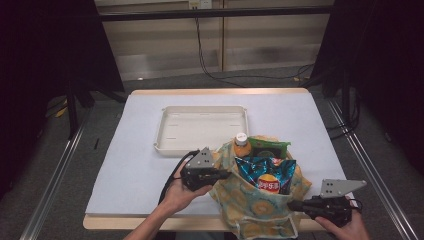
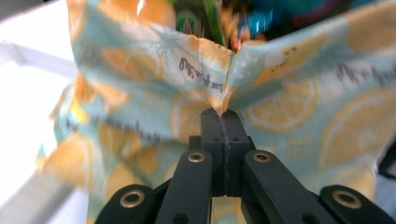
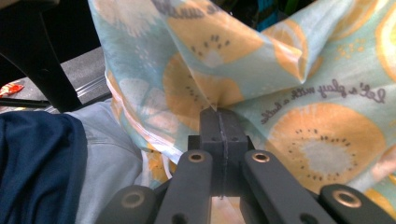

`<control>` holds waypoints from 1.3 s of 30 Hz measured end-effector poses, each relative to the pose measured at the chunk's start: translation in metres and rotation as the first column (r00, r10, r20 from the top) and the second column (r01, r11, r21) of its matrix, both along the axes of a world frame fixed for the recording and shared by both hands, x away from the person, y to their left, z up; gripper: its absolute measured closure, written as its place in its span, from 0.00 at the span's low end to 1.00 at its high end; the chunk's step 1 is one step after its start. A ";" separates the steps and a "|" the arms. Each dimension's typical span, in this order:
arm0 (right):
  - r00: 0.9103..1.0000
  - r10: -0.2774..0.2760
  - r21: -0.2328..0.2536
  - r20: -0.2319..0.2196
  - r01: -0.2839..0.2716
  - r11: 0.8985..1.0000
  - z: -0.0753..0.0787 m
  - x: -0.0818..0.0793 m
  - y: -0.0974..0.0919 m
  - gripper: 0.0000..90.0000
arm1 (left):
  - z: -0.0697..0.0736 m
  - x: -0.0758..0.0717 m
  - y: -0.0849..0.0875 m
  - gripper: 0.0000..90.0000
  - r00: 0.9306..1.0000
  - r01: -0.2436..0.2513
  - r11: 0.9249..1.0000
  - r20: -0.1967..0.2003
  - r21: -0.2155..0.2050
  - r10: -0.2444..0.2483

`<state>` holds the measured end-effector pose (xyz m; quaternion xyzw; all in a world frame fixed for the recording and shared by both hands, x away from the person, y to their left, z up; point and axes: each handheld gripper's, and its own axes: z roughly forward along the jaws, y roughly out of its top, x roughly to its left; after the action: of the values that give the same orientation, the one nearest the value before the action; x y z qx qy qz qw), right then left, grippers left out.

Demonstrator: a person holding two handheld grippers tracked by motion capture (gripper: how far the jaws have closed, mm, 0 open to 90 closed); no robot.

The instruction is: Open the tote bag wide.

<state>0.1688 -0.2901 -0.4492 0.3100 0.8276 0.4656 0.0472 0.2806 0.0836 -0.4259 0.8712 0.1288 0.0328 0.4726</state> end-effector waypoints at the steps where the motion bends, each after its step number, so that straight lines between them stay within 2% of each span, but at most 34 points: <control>1: 1.000 0.002 -0.006 -0.001 -0.002 1.000 -0.001 0.000 0.000 1.00 | -0.003 -0.001 0.005 1.00 1.000 0.003 1.000 -0.015 0.006 -0.003; 2: 1.000 -0.004 -0.016 0.002 0.004 1.000 -0.001 0.000 0.000 1.00 | -0.007 -0.002 0.010 1.00 1.000 -0.006 1.000 -0.020 0.026 0.006; 3: 1.000 -0.004 -0.016 0.002 0.004 1.000 -0.001 0.000 0.000 1.00 | -0.007 -0.002 0.010 1.00 1.000 -0.006 1.000 -0.020 0.026 0.006; 5: 1.000 -0.012 -0.047 -0.016 0.012 0.999 -0.005 0.001 -0.002 1.00 | -0.019 -0.002 0.019 1.00 0.999 -0.010 0.999 -0.047 0.048 0.012; 7: 0.999 -0.019 -0.070 -0.027 0.017 0.997 -0.007 0.002 -0.001 1.00 | -0.024 -0.001 0.021 1.00 0.999 -0.004 0.996 -0.051 0.090 0.009; 8: 0.999 -0.019 -0.070 -0.027 0.017 0.997 -0.007 0.002 -0.001 1.00 | -0.024 -0.001 0.021 1.00 0.999 -0.004 0.996 -0.051 0.090 0.009; 9: 0.999 -0.021 -0.075 -0.024 0.019 0.997 -0.007 0.003 -0.001 1.00 | -0.028 -0.001 0.021 1.00 0.997 0.002 0.996 -0.079 0.084 0.005; 10: 0.999 -0.023 -0.071 -0.024 0.022 0.997 -0.006 0.003 -0.001 1.00 | -0.031 -0.002 0.019 1.00 0.997 0.006 0.995 -0.075 0.097 0.001; 12: 0.999 -0.029 -0.057 -0.014 0.028 0.998 -0.005 0.002 -0.002 1.00 | -0.037 -0.005 0.015 1.00 0.996 0.028 0.989 -0.088 0.144 -0.016; 13: 0.999 -0.034 -0.048 -0.005 0.034 0.998 -0.004 0.002 -0.004 1.00 | -0.041 -0.007 0.014 1.00 0.996 0.030 0.988 -0.089 0.154 -0.017; 14: 0.999 -0.036 -0.039 -0.003 0.036 0.999 -0.003 0.001 -0.005 1.00 | -0.044 -0.007 0.013 1.00 0.995 0.041 0.981 -0.096 0.190 -0.023; 15: 0.999 -0.039 -0.028 0.007 0.039 0.999 -0.002 0.001 -0.006 1.00 | -0.048 -0.006 0.012 1.00 0.995 0.051 0.978 -0.096 0.201 -0.032; 16: 0.999 -0.044 -0.022 0.009 0.044 0.999 -0.001 0.001 -0.007 1.00 | -0.051 -0.005 0.013 1.00 0.993 0.037 0.984 -0.114 0.173 -0.017; 18: 0.999 -0.046 -0.015 0.018 0.046 0.999 0.000 0.000 -0.008 1.00 | -0.051 -0.003 0.013 1.00 0.993 0.047 0.982 -0.116 0.182 -0.026; 20: 0.998 -0.051 0.002 0.029 0.051 0.999 0.003 -0.001 -0.010 1.00 | -0.051 -0.002 0.014 1.00 0.993 0.038 0.984 -0.114 0.172 -0.019; 21: 0.997 -0.058 0.032 0.050 0.057 0.998 0.008 -0.003 -0.012 0.96 | -0.050 -0.003 0.015 1.00 0.993 0.035 0.985 -0.116 0.167 -0.016; 22: 0.996 -0.066 0.039 0.057 0.063 0.997 0.010 -0.003 -0.012 0.93 | -0.050 -0.003 0.015 1.00 0.993 0.035 0.985 -0.116 0.167 -0.016; 23: 0.996 -0.066 0.039 0.057 0.063 0.997 0.010 -0.003 -0.012 0.93 | -0.049 -0.003 0.016 1.00 0.993 0.037 0.990 -0.118 0.133 -0.021; 24: 0.994 -0.078 0.071 0.080 0.072 0.995 0.018 -0.005 -0.015 0.90 | -0.043 -0.005 0.018 0.99 0.992 0.026 0.995 -0.122 0.092 -0.015; 25: 0.992 -0.082 0.075 0.093 0.075 0.994 0.021 -0.005 -0.016 0.88 | -0.040 -0.005 0.020 0.96 0.993 0.031 0.996 -0.116 0.081 -0.021; 26: 0.990 -0.094 0.080 0.103 0.086 0.993 0.024 -0.005 -0.017 0.86 | -0.036 -0.007 0.020 0.93 0.993 0.024 0.998 -0.116 0.051 -0.018; 27: 0.990 -0.094 0.080 0.103 0.086 0.993 0.024 -0.005 -0.017 0.86 | -0.036 -0.007 0.020 0.90 0.993 0.024 0.998 -0.116 0.051 -0.018; 28: 0.985 -0.126 0.089 0.118 0.116 0.989 0.030 -0.003 -0.019 0.81 | -0.028 -0.011 0.022 0.88 0.994 0.028 1.000 -0.103 0.015 -0.026; 29: 0.983 -0.139 0.095 0.117 0.129 0.987 0.032 -0.001 -0.021 0.81 | -0.023 -0.013 0.022 0.85 0.996 0.021 1.000 -0.087 0.000 -0.021; 30: 0.982 -0.145 0.098 0.125 0.133 0.986 0.035 0.001 -0.022 0.80 | -0.023 -0.013 0.022 0.82 0.996 0.021 1.000 -0.087 0.000 -0.021; 31: 0.977 -0.167 0.095 0.131 0.156 0.983 0.039 0.004 -0.024 0.75 | -0.012 -0.015 0.023 0.81 0.997 0.029 0.999 -0.073 -0.046 -0.032; 32: 0.976 -0.176 0.095 0.132 0.164 0.982 0.042 0.006 -0.026 0.71 | -0.007 -0.016 0.024 0.79 0.997 0.024 0.997 -0.065 -0.069 -0.028; 33: 0.974 -0.176 0.093 0.140 0.164 0.982 0.047 0.009 -0.027 0.72 | -0.002 -0.017 0.025 0.77 0.998 0.026 0.995 -0.056 -0.093 -0.031; 35: 0.968 -0.197 0.101 0.156 0.183 0.978 0.054 0.015 -0.030 0.72 | 0.002 -0.019 0.026 0.75 0.998 0.028 0.994 -0.045 -0.109 -0.033; 37: 0.964 -0.215 0.114 0.157 0.198 0.974 0.060 0.023 -0.031 0.70 | 0.012 -0.022 0.030 0.73 0.999 0.021 0.986 -0.036 -0.168 -0.028; 39: 0.962 -0.222 0.120 0.157 0.205 0.971 0.062 0.032 -0.029 0.66 | 0.020 -0.024 0.031 0.73 1.000 0.012 0.980 -0.017 -0.197 -0.016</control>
<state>0.2010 -0.3196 -0.3867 0.3588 0.7573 0.5243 0.1512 0.2570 0.1149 -0.4061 0.8213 0.1295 0.0086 0.5555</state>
